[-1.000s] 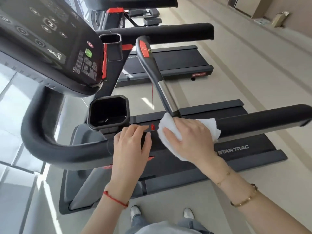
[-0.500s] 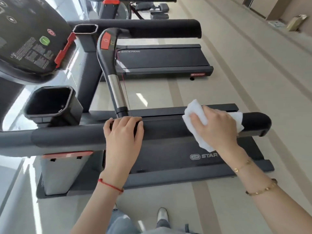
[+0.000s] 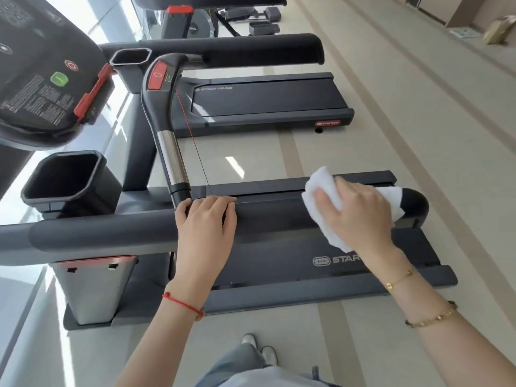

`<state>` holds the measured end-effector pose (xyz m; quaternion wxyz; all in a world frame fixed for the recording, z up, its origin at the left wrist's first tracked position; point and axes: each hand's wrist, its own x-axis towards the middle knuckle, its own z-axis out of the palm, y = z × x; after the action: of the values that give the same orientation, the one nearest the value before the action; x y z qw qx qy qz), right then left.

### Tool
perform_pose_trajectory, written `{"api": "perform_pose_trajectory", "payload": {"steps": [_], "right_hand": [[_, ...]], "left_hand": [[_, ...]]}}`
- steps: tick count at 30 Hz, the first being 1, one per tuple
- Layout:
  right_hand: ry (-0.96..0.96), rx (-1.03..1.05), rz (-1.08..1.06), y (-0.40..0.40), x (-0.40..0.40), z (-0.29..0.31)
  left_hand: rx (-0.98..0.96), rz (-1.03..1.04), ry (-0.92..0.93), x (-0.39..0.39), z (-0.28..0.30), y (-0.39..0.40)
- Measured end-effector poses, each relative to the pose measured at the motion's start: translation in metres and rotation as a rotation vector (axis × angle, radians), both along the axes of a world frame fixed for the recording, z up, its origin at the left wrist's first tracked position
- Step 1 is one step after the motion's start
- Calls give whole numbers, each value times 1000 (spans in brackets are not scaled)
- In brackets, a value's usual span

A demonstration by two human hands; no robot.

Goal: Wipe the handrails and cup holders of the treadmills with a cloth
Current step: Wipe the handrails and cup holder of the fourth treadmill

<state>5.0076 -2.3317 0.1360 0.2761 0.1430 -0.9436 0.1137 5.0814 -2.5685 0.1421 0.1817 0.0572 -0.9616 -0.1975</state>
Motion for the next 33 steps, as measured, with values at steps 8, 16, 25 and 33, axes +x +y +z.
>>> {"api": "perform_pose_trajectory", "payload": {"steps": [8,16,25,33], "right_hand": [[-46,-9,227,-66,16,-2],[111,-58,36,4,4,-10],[156,-136,37,79,-9,-17],[-535,-482,111,150,-31,-1]], "left_hand": [[19,-73,-1,-5,0,6],[49,-106,-20,-8,3,8],[85,-221,-68,-25,5,57],[69,-161,-61,-35,3,122]]}}
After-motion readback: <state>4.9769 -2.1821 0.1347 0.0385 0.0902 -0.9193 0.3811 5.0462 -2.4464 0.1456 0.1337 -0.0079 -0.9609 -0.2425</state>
